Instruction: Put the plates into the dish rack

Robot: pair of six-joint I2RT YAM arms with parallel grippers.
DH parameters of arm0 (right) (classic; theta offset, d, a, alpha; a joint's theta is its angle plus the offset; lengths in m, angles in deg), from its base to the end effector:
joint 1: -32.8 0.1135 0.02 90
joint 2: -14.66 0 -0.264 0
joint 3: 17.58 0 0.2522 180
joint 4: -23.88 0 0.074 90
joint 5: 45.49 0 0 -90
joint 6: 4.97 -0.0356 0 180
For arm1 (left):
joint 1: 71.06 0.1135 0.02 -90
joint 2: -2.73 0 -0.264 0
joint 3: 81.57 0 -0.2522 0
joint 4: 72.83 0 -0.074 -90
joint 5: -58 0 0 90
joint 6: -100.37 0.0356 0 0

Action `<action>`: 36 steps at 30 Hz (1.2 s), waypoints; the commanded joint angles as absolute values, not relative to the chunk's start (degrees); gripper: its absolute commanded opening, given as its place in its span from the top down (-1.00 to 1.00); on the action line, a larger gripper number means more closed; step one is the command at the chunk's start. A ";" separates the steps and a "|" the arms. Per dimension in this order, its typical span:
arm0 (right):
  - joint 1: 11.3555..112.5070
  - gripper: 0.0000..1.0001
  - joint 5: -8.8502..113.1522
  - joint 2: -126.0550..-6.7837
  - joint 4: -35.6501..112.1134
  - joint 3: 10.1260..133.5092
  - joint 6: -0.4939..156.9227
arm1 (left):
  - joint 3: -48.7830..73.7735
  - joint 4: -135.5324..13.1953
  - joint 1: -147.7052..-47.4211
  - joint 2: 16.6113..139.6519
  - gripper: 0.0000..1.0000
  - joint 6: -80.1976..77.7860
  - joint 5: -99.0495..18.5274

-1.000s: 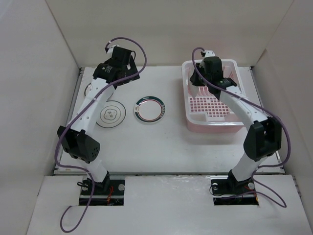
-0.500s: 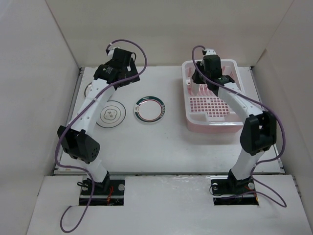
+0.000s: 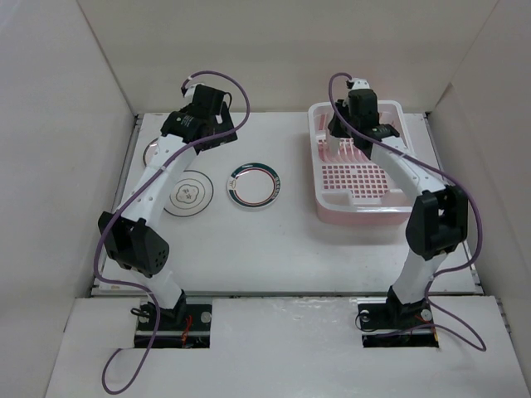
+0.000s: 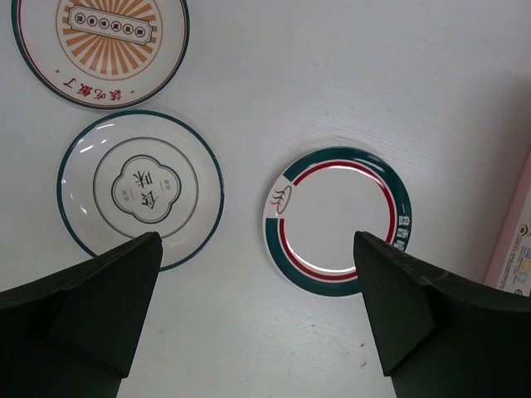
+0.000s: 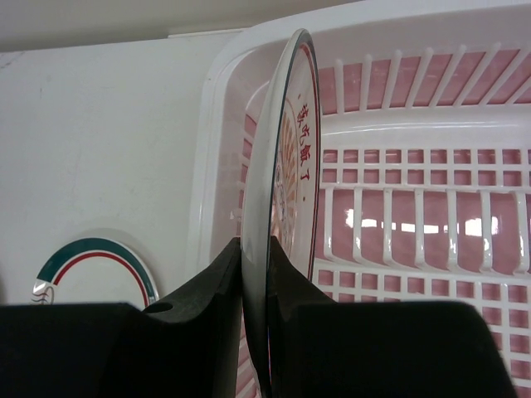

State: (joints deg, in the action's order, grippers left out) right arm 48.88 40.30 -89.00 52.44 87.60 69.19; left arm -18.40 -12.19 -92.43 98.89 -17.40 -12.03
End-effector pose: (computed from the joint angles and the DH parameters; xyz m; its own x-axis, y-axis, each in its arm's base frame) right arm 0.4158 0.1171 0.3269 -0.4785 0.1454 -0.8660 -0.0861 0.9737 0.2110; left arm 0.3459 -0.1223 0.3960 -0.5753 -0.2451 -0.7803 -0.1914 0.9679 -0.1630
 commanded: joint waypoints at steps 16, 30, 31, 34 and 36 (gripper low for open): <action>47.83 1.00 41.35 -93.00 48.45 91.81 71.93 | -17.99 -13.27 -92.51 96.42 -0.99 -16.08 -11.08; 47.83 1.00 39.50 -96.43 52.05 94.18 74.66 | -19.05 -13.27 -92.51 98.09 -0.99 -16.08 -11.61; 47.83 1.00 39.50 -96.43 52.05 94.18 74.66 | -19.05 -13.27 -92.51 98.09 -0.99 -16.08 -11.61; 47.83 1.00 39.50 -96.43 52.05 94.18 74.66 | -19.57 -13.27 -92.51 98.61 -0.99 -16.08 -11.61; 47.83 0.96 39.50 -96.43 52.05 94.18 74.66 | -19.57 -13.27 -92.51 98.61 -0.99 -16.08 -11.61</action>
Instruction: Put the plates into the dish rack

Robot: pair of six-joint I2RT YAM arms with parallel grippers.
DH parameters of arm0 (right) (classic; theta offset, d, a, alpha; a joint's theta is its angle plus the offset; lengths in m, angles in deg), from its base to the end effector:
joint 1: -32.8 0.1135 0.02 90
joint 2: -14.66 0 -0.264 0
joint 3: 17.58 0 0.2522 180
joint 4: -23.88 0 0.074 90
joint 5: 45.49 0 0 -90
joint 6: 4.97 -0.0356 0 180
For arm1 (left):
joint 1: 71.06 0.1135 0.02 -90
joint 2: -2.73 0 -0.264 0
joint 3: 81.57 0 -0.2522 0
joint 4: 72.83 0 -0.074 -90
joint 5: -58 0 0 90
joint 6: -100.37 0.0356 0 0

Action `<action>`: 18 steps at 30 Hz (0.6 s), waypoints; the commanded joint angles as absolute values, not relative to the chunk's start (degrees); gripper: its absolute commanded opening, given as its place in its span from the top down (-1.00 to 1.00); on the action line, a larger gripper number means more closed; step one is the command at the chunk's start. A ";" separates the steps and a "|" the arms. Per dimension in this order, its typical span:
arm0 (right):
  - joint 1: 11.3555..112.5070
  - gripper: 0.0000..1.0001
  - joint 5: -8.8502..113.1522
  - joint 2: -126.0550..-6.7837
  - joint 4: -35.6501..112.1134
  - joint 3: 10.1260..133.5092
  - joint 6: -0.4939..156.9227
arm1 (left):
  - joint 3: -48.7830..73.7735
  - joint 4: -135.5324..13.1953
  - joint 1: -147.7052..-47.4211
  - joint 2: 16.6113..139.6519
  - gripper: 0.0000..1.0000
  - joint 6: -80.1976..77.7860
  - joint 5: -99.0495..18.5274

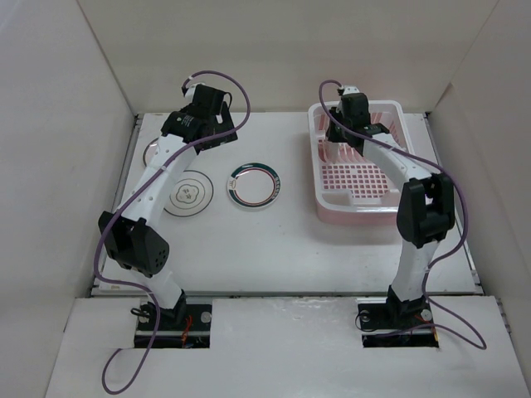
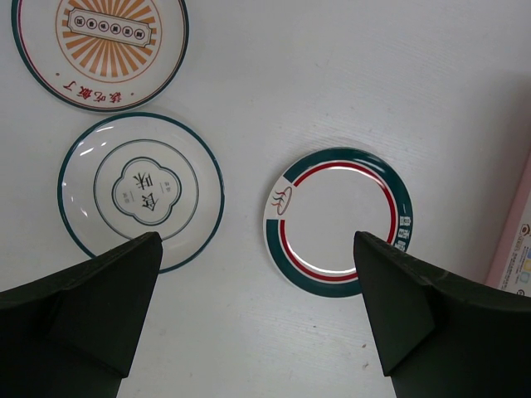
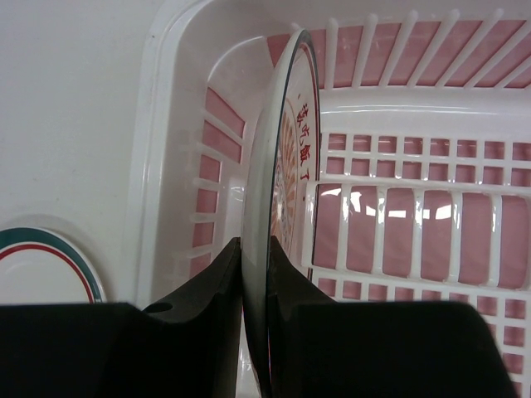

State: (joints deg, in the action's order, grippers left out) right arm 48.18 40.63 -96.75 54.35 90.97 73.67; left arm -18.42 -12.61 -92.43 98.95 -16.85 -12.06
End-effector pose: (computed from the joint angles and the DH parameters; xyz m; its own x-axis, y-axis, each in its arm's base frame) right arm 0.4439 0.1196 0.2865 -0.5608 0.0496 -0.8265 -0.1016 0.9865 0.1281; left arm 0.3466 -0.1226 0.3963 -0.5725 -0.2377 -0.7847 -0.1845 0.9699 -0.1592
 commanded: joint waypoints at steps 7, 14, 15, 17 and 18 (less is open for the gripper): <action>47.83 0.66 40.73 -96.96 52.58 93.65 74.66 | -19.57 -13.27 -92.51 98.61 -0.99 -16.08 -11.61; 48.36 0.46 40.73 -96.96 52.58 92.08 74.66 | -19.05 -13.27 -92.51 98.61 -0.99 -16.08 -11.61; 48.36 0.46 40.73 -96.96 52.58 92.07 74.66 | -19.05 -13.80 -92.51 98.61 -0.99 -16.08 -11.61; 48.36 0.27 40.73 -96.96 52.58 92.07 74.66 | -18.52 -13.80 -92.51 98.61 -0.99 -16.08 -11.61; 48.36 0.22 40.73 -96.96 52.58 92.07 74.66 | -18.00 -13.80 -92.51 98.61 -0.99 -16.08 -11.61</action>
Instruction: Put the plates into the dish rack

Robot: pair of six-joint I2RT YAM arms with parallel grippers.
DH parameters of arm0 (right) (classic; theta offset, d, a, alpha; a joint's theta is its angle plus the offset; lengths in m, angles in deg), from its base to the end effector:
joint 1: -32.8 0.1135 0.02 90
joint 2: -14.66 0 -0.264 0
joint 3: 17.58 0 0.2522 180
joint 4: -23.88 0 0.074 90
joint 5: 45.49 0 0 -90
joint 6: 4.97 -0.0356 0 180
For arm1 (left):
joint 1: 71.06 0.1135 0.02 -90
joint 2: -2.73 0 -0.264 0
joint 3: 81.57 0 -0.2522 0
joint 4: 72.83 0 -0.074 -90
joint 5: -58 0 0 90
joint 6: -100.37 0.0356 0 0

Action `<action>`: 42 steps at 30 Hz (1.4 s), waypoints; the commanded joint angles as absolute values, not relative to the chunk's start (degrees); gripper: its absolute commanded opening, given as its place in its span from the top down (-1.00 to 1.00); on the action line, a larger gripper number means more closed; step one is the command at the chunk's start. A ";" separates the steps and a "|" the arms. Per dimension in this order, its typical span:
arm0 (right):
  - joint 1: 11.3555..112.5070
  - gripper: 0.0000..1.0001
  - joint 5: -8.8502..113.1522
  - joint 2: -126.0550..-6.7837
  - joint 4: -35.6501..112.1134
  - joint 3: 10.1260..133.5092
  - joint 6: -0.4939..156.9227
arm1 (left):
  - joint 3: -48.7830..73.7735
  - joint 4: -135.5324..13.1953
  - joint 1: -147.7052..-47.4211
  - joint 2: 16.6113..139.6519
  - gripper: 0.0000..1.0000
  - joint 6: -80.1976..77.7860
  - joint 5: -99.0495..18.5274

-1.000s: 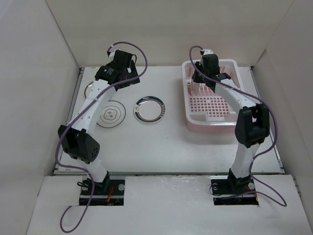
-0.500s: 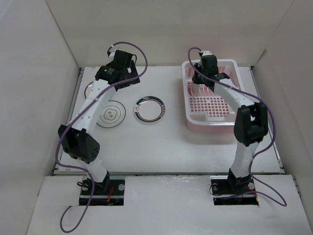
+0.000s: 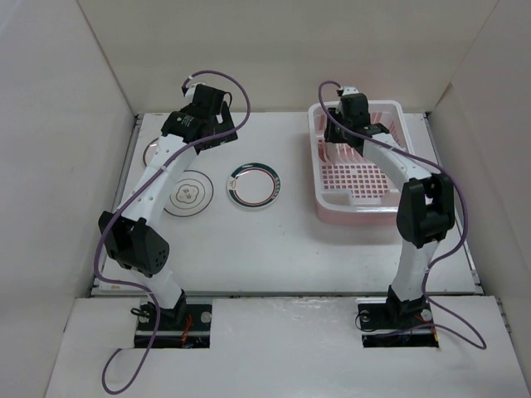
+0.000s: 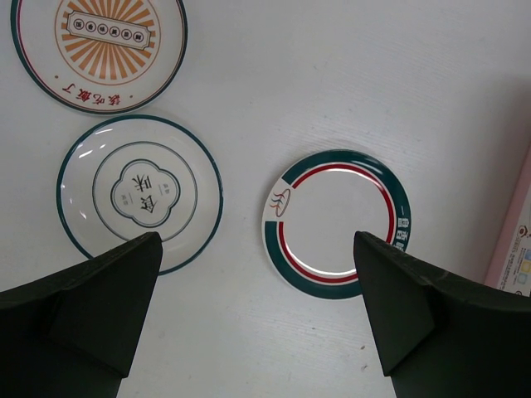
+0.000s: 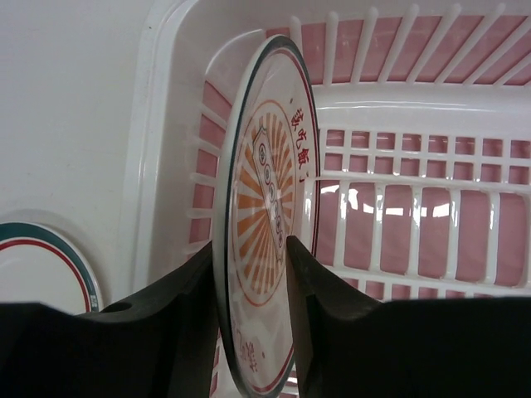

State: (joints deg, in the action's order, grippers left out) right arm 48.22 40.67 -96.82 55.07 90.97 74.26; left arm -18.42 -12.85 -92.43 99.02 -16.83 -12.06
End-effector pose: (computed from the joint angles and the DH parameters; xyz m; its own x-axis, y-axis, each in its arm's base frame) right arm 0.4433 0.1198 0.2848 -0.5708 0.0360 -0.8203 -0.1071 0.9872 0.1178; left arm 0.3472 -0.1228 0.3962 -0.5704 -0.2382 -0.7861 -0.1838 0.9698 -0.1605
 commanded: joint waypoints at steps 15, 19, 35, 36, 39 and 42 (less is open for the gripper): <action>48.36 -0.11 41.79 -93.62 53.19 90.76 73.60 | -15.79 -14.86 -91.45 97.03 -0.99 -16.08 -12.66; 48.36 -0.23 41.79 -91.42 53.19 90.23 73.08 | -15.27 -15.38 -91.45 96.51 -0.99 -16.08 -13.19; 48.36 -1.00 42.49 -81.24 53.19 89.00 72.02 | -8.78 -20.30 -89.70 94.92 -0.99 -14.76 -19.59; 48.36 -1.00 42.49 -78.79 53.19 89.00 72.02 | -7.98 -21.18 -89.70 94.31 -0.99 -14.15 -22.65; 48.36 -1.00 44.41 -73.87 54.50 88.47 74.03 | -4.21 -25.30 -89.17 93.52 -0.99 -11.78 -27.06; 48.89 -1.00 48.98 -68.77 55.92 87.16 76.22 | 0.70 -30.57 -89.17 92.99 -0.99 -8.63 -31.11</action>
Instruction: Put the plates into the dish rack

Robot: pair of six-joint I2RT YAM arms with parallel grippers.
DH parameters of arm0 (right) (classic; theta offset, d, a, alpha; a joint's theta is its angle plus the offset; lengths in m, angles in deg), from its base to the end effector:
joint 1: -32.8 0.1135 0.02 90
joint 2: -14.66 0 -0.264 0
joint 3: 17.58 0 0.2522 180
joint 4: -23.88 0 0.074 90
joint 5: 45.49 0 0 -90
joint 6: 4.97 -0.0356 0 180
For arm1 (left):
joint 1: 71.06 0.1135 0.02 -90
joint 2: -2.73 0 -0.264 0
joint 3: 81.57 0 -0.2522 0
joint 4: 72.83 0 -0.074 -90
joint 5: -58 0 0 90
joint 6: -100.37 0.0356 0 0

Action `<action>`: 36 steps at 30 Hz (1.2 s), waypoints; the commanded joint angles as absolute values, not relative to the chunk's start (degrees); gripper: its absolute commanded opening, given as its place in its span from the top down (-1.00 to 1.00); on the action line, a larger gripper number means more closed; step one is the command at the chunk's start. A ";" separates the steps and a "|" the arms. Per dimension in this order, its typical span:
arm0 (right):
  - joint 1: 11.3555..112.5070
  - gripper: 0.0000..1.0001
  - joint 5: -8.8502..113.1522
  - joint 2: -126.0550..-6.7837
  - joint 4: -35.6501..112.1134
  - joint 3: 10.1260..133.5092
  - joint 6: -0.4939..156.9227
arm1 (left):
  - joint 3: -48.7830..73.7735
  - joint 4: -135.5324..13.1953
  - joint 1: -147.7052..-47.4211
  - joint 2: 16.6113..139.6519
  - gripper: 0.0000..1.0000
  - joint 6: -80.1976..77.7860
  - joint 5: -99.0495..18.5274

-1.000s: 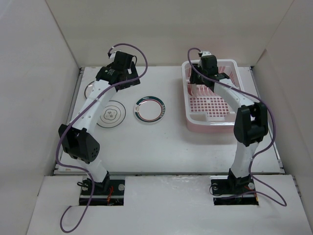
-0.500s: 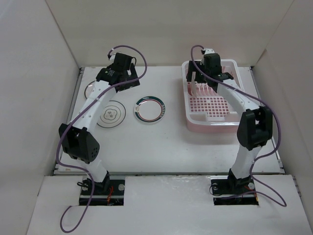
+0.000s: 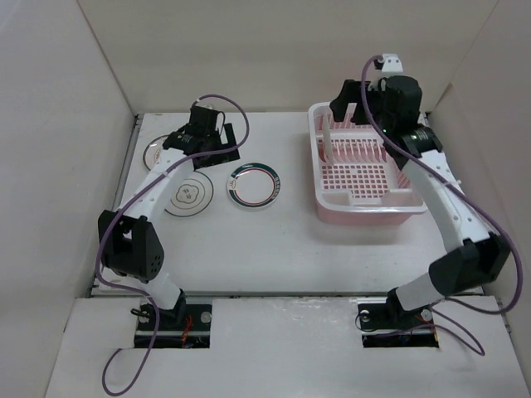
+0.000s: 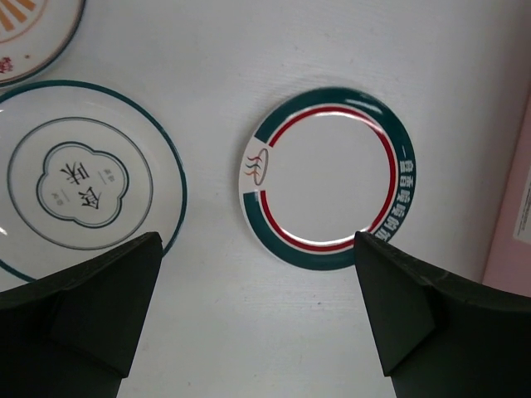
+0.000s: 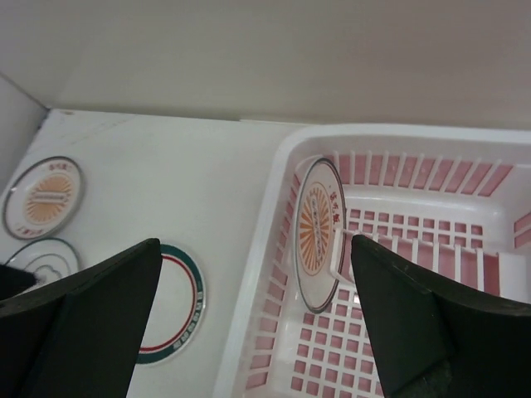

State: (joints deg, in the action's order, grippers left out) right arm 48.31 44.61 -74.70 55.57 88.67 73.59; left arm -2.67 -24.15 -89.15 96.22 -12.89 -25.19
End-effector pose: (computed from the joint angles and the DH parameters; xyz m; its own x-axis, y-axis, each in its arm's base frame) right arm 0.3511 0.0975 0.4228 -0.2946 0.1241 -0.9475 -0.2149 0.9575 0.1922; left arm 0.3516 -0.1104 0.3386 -0.6619 -0.1963 -0.7234 -0.0414 0.9732 -0.2262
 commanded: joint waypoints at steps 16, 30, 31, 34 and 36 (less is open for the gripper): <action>58.37 -1.00 69.38 -51.79 55.30 77.93 77.29 | 3.37 -57.13 -84.69 107.11 -0.99 -0.27 -49.04; 63.04 -1.00 66.31 -46.51 59.25 76.78 78.61 | -2.62 -54.23 -82.49 121.28 -0.84 -1.49 -61.17; 63.04 -1.00 66.31 -46.51 59.26 76.78 79.14 | -2.61 -54.23 -82.49 121.29 -0.84 -1.49 -61.18; 62.51 -1.00 66.83 -46.51 59.26 76.78 79.75 | -2.08 -53.71 -81.97 123.30 -0.74 -1.49 -62.49; 62.51 -1.00 66.83 -47.03 59.78 76.78 79.76 | -2.61 -53.09 -81.96 124.09 -0.64 -1.49 -63.19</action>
